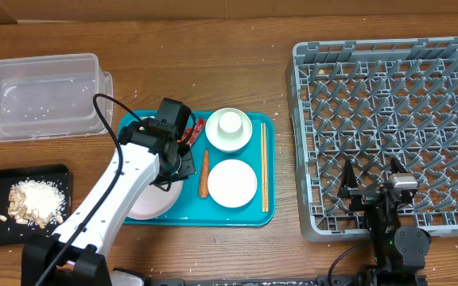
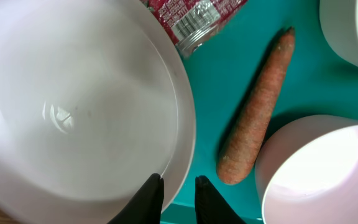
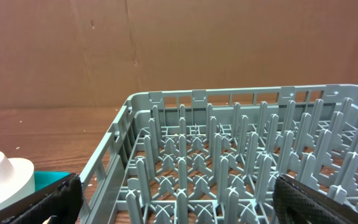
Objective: Sort waste into correct bins and load items into the dishwasher
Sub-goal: 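Carry the emptied plate back and set it on the teal tray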
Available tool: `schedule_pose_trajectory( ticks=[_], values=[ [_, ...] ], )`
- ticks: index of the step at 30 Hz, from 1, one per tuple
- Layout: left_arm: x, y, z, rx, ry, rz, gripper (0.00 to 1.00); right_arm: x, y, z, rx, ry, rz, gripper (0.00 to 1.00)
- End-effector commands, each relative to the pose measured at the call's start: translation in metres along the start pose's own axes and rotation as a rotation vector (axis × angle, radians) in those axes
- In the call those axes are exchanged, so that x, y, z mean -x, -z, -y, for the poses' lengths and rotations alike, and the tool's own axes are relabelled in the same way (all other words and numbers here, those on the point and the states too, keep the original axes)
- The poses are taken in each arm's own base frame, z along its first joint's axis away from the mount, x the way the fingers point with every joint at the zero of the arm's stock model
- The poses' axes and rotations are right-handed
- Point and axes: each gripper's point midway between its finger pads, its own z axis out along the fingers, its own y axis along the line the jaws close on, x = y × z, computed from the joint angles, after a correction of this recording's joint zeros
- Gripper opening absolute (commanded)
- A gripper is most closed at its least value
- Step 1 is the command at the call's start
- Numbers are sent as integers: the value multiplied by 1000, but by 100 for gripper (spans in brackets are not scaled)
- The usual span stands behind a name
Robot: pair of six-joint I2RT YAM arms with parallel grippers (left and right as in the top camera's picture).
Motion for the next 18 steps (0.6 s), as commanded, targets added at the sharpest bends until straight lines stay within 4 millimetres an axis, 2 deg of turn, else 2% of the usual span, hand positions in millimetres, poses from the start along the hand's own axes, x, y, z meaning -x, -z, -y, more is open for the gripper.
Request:
schedule_pose_trajectory(
  ticks=[1, 6, 11, 16, 18],
  values=[
    [-2, -3, -2, 15, 2, -2, 20, -1, 0, 2, -10, 4, 8, 100],
    [1, 1, 0, 9, 2, 8, 19, -1, 0, 2, -10, 4, 8, 100],
    [16, 20, 10, -20, -5, 53, 22, -1, 0, 2, -10, 4, 8, 100],
    [38, 44, 23, -64, -50, 129, 30, -1, 0, 2, -10, 3, 8, 100],
    [46, 53, 28, -79, -79, 158, 38, -1, 0, 2, -10, 4, 8, 100]
  ],
)
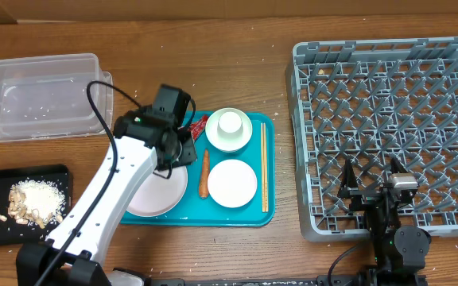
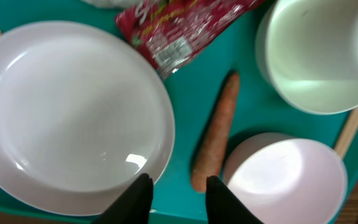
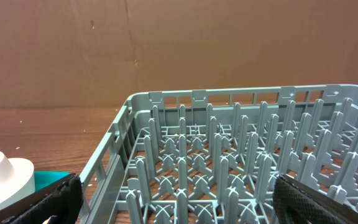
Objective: Sort waste into correct bins and load items into the dishwasher
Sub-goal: 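Carry the emptied plate back and set it on the teal tray, then grasp the red snack wrapper and tissue with the left gripper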
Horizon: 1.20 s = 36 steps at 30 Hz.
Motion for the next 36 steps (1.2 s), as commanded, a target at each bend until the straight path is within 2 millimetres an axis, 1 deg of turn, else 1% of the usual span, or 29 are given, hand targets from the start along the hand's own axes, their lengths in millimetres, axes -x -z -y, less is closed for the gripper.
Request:
schedule_pose_trajectory(
  ticks=[1, 3, 4, 7, 9, 11, 13, 17, 20, 23, 24, 27, 30, 35, 36],
  values=[
    [19, 18, 11, -25, -66, 69, 43, -1, 0, 2, -10, 4, 8, 100],
    [28, 29, 14, -36, -100, 94, 55, -1, 0, 2, -10, 4, 8, 100],
    [32, 36, 13, -38, -106, 103, 59, -1, 0, 2, -10, 4, 8, 100],
    [41, 55, 6, -30, -83, 105, 63, -1, 0, 2, -10, 4, 8, 100],
    [49, 65, -1, -19, -67, 101, 63, -1, 0, 2, -10, 4, 8, 100],
    [56, 70, -6, -11, -46, 95, 63, -1, 0, 2, -10, 4, 8, 100],
    [61, 69, -5, -17, -60, 88, 63, -1, 0, 2, -10, 4, 8, 100],
    [66, 52, -2, -17, -106, 58, 69, -1, 0, 2, -10, 4, 8, 100],
    [74, 32, 2, -3, -138, 43, 73, -1, 0, 2, -10, 4, 8, 100],
    [85, 11, 5, 11, -137, 44, 83, -1, 0, 2, -10, 4, 8, 100],
    [91, 4, 4, 22, -136, 50, 84, -1, 0, 2, -10, 4, 8, 100],
    [99, -17, 7, 28, -144, 49, 85, -1, 0, 2, -10, 4, 8, 100],
    [103, -36, 11, 26, -243, 32, 84, -1, 0, 2, -10, 4, 8, 100],
    [96, -64, 11, 45, -435, -37, 81, -1, 0, 2, -10, 4, 8, 100],
    [95, -69, 10, 48, -467, -51, 79, -1, 0, 2, -10, 4, 8, 100]
  ],
)
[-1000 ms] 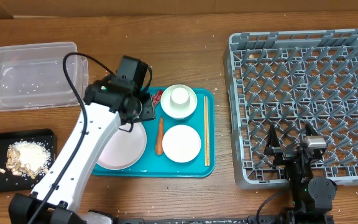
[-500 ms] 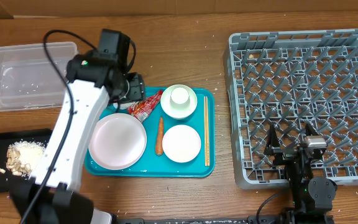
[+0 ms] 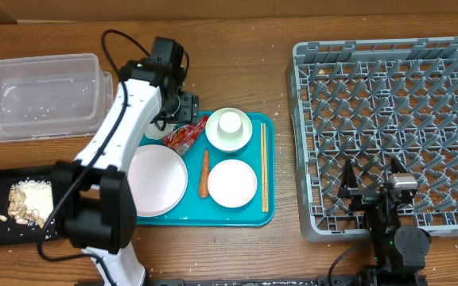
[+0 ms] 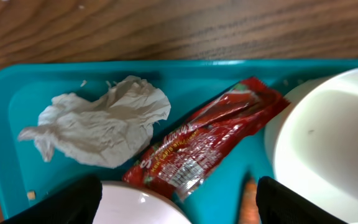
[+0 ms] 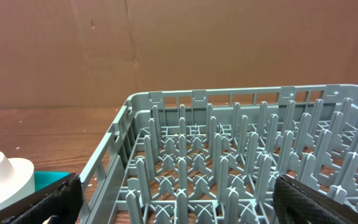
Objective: Sort waste into correct bins and load items into the dishwasher
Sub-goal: 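Grasp the red snack wrapper and tissue with the left gripper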
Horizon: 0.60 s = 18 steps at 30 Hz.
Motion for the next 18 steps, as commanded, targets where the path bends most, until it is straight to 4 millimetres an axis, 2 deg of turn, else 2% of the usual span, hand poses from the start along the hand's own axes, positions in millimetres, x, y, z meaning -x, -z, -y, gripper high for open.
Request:
schedule_pose_trajectory(
  ticks=[1, 5, 9, 18],
  values=[
    [0, -17, 3, 9, -194, -35, 77, -1, 0, 2, -10, 4, 8, 100],
    [-10, -38, 2, 9, -278, -102, 61, -1, 0, 2, -10, 4, 8, 100],
    [-10, -48, 3, 9, -287, -114, 51, -1, 0, 2, -10, 4, 8, 100],
    [-4, -50, 8, 6, -317, -86, 56, -1, 0, 2, -10, 4, 8, 100]
  ],
)
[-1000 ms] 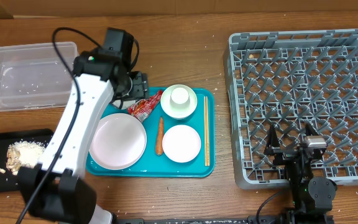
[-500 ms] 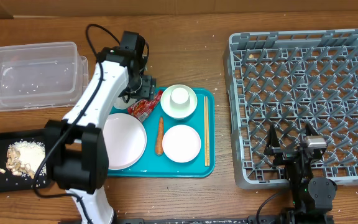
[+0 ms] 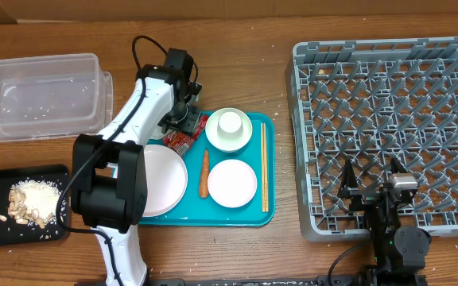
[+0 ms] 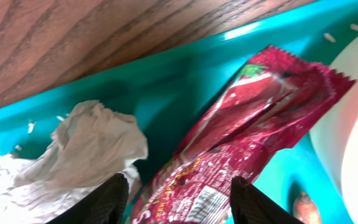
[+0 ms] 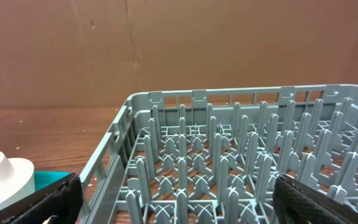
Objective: Sort waste into correct bins and load items into the dishwasher
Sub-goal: 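Grasp the red snack wrapper and tissue with the left gripper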
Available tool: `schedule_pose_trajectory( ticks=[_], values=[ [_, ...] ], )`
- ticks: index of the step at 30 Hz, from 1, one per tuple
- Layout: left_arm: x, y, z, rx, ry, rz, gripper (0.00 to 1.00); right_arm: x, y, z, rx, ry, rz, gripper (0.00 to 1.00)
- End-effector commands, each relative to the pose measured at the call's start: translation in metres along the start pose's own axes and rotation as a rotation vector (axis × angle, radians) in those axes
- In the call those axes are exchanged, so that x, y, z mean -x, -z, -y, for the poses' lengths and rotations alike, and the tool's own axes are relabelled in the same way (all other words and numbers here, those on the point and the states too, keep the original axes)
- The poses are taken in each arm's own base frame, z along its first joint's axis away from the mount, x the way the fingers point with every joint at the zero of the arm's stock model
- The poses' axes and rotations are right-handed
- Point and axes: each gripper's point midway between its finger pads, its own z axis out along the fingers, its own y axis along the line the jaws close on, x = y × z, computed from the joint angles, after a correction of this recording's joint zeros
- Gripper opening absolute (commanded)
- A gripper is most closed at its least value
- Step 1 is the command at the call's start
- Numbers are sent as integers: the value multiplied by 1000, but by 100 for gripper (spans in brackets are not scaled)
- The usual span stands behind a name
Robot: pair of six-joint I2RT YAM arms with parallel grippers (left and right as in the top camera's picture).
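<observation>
My left gripper [image 3: 183, 119] hangs open low over the back left of the teal tray [image 3: 249, 216]. In the left wrist view its fingers [image 4: 107, 200] stand on either side of the lower end of a red snack wrapper [image 4: 247, 130], with nothing gripped. A crumpled white tissue [image 4: 73, 155] lies just left of the wrapper. A carrot [image 3: 204, 172], a large white plate [image 3: 159, 181], a small white dish [image 3: 232, 183], a cup in a bowl [image 3: 229, 127] and chopsticks [image 3: 264, 167] also lie on the tray. My right gripper [image 3: 370, 187] rests open at the rack's front edge.
The grey dish rack [image 3: 396, 119] fills the right side. A clear plastic bin [image 3: 38, 95] stands at the back left. A black tray with food scraps sits at the front left. My left arm stretches from the front left across the tray's left edge.
My left gripper has come down and toward the tray's middle, closer to the red wrapper, and its fingers stand narrower around it. The right arm has not moved.
My left gripper was nearly shut, low at the big plate's rim at the tray's front. Then it stood higher and slightly open. Then it was wide open over the tissue and wrapper at the tray's back, and now sits low astride the wrapper.
</observation>
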Motion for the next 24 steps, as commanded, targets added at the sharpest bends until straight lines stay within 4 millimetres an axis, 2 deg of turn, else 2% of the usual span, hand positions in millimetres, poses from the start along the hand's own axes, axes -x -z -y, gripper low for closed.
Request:
schedule_pose_trajectory(
  ticks=[1, 24],
  values=[
    [5, 0, 2, 3, -46, 12, 56, -1, 0, 2, -10, 3, 8, 100],
    [-12, -17, 6, -12, -48, -44, 50, -1, 0, 2, -10, 4, 8, 100]
  ],
)
